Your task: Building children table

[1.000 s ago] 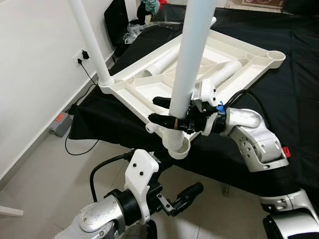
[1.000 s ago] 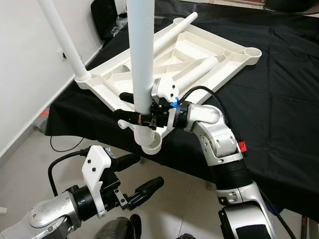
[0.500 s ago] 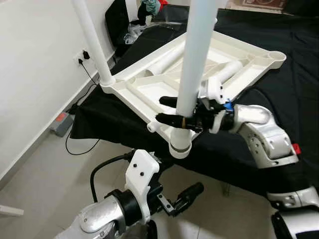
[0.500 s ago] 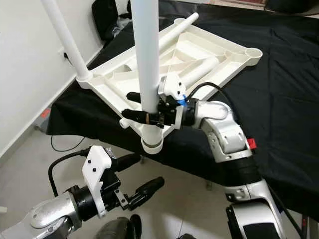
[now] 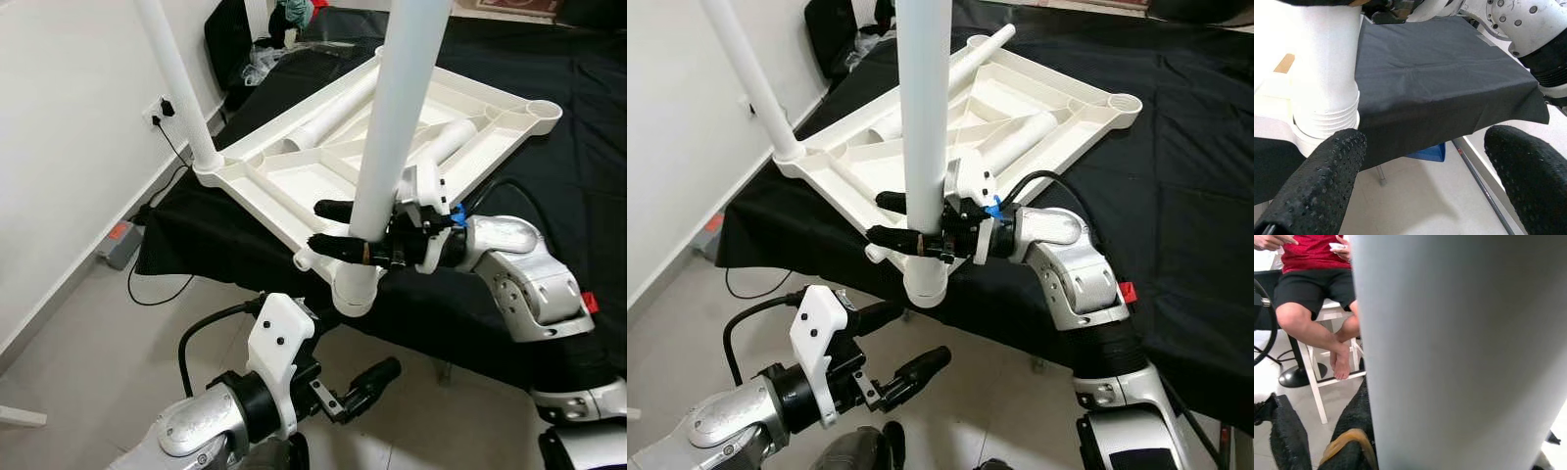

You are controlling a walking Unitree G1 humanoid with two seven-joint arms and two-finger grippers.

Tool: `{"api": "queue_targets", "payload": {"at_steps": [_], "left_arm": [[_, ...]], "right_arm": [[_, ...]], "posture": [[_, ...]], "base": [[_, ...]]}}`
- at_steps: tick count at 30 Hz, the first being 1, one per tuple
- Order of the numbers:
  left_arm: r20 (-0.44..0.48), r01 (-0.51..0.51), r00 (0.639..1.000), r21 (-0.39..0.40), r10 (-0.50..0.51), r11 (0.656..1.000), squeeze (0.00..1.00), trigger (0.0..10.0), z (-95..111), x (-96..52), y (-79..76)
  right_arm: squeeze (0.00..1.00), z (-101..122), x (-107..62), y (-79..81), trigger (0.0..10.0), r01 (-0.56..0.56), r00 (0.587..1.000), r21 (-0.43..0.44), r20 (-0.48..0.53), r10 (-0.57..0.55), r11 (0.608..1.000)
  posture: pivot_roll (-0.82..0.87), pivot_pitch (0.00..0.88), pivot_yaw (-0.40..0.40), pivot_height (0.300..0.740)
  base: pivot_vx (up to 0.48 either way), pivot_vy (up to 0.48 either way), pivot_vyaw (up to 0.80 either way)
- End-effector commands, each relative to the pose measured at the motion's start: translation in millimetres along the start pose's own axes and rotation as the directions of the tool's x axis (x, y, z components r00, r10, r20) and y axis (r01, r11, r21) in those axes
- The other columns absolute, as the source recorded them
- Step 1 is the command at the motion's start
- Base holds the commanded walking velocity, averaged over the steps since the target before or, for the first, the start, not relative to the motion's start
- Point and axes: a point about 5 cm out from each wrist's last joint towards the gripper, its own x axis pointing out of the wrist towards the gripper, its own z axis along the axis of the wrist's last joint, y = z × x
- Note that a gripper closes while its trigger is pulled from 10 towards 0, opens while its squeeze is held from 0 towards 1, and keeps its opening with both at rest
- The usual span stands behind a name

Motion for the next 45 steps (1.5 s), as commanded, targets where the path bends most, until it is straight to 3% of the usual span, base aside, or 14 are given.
{"api": "queue_targets", "payload": {"at_steps": [1, 5, 13, 18, 27, 31, 32, 33, 36, 37, 38, 45], "left_arm": [[-0.013, -0.01, 1.0, 0.0, 0.01, 1.0, 0.0, 10.0, -3, -1.8, 1.3], [-0.008, -0.015, 1.0, 0.0, 0.015, 1.0, 0.0, 10.0, -3, -0.9, 2.3], [-0.002, -0.023, 1.0, 0.002, 0.023, 1.0, 0.0, 10.0, -2, -0.1, 3.2], [0.005, -0.044, 0.999, 0.014, 0.043, 0.999, 0.0, 10.0, 0, 0.6, 7.3], [0.012, -0.055, 0.998, 0.02, 0.055, 0.998, 0.0, 10.0, 1, 2.1, 10.9], [0.019, -0.061, 0.998, 0.026, 0.06, 0.998, 0.0, 10.0, 3, 3.4, 12.2], [0.023, -0.068, 0.997, 0.029, 0.067, 0.997, 0.0, 10.0, 4, 3.4, 13.0], [0.023, -0.068, 0.997, 0.029, 0.067, 0.997, 0.0, 10.0, 4, 3.4, 13.0], [0.026, -0.078, 0.997, 0.031, 0.077, 0.996, 0.0, 10.0, 4, 3.3, 13.9], [0.026, -0.078, 0.997, 0.031, 0.077, 0.996, 0.0, 10.0, 4, 3.3, 13.9], [0.027, -0.079, 0.997, 0.032, 0.078, 0.996, 0.0, 10.0, 4, 3.3, 14.0], [0.03, -0.088, 0.996, 0.038, 0.086, 0.995, 0.0, 10.0, 4, 4.0, 15.9]], "right_arm": [[0.0, -14, 5.8, 5.2, 10.0, -0.016, 0.999, 0.039, -0.044, 0.018, 0.999], [0.0, -21, 3.6, -14.0, 10.0, 0.177, 0.981, 0.028, -0.09, -0.174, 0.984], [0.0, -23, 0.2, -20.6, 10.0, 0.248, 0.964, 0.007, -0.106, -0.245, 0.969], [0.0, -26, -5.8, -26.7, 10.0, 0.346, 0.933, -0.01, -0.101, -0.345, 0.938], [0.0, -34, -9.2, -31.3, 10.0, 0.397, 0.905, -0.015, -0.162, -0.394, 0.918], [0.0, -40, -10.8, -40.0, 10.0, 0.482, 0.856, -0.007, -0.212, -0.472, 0.876], [0.0, -44, -11.6, -44.4, 10.0, 0.528, 0.823, -0.002, -0.242, -0.513, 0.849], [0.0, -44, -11.6, -44.4, 10.0, 0.528, 0.823, -0.002, -0.242, -0.513, 0.849], [0.0, -52, -17.3, -55.8, 10.0, 0.645, 0.729, -0.002, -0.299, -0.616, 0.764], [0.0, -52, -17.3, -55.8, 10.0, 0.645, 0.729, -0.002, -0.299, -0.616, 0.764], [0.0, -53, -20.2, -59.4, 10.0, 0.676, 0.7, -0.006, -0.307, -0.645, 0.736], [0.0, -53, -26.4, -66.2, 10.0, 0.735, 0.648, 0.007, -0.305, -0.698, 0.678]], "posture": [[0.19, 0.218, 0.047, 0.74], [0.18, 0.222, 0.045, 0.74], [0.19, 0.23, 0.042, 0.74], [0.18, 0.247, 0.044, 0.74], [0.17, 0.245, 0.043, 0.74], [0.18, 0.256, 0.037, 0.74], [0.17, 0.256, 0.038, 0.74], [0.17, 0.256, 0.038, 0.74], [0.17, 0.261, 0.035, 0.74], [0.17, 0.261, 0.035, 0.74], [0.17, 0.264, 0.033, 0.74], [0.17, 0.262, 0.034, 0.74]], "base": [[0.0, 0.0, 0.0], [0.0, 0.0, 0.0], [0.0, 0.0, 0.0], [0.0, 0.0, 0.0], [0.0, 0.0, 0.0], [0.0, 0.0, 0.0], [0.0, 0.0, 0.0], [0.0, 0.0, 0.0], [0.0, 0.0, 0.0], [0.0, 0.0, 0.0], [0.0, 0.0, 0.0], [0.0, 0.0, 0.0]]}}
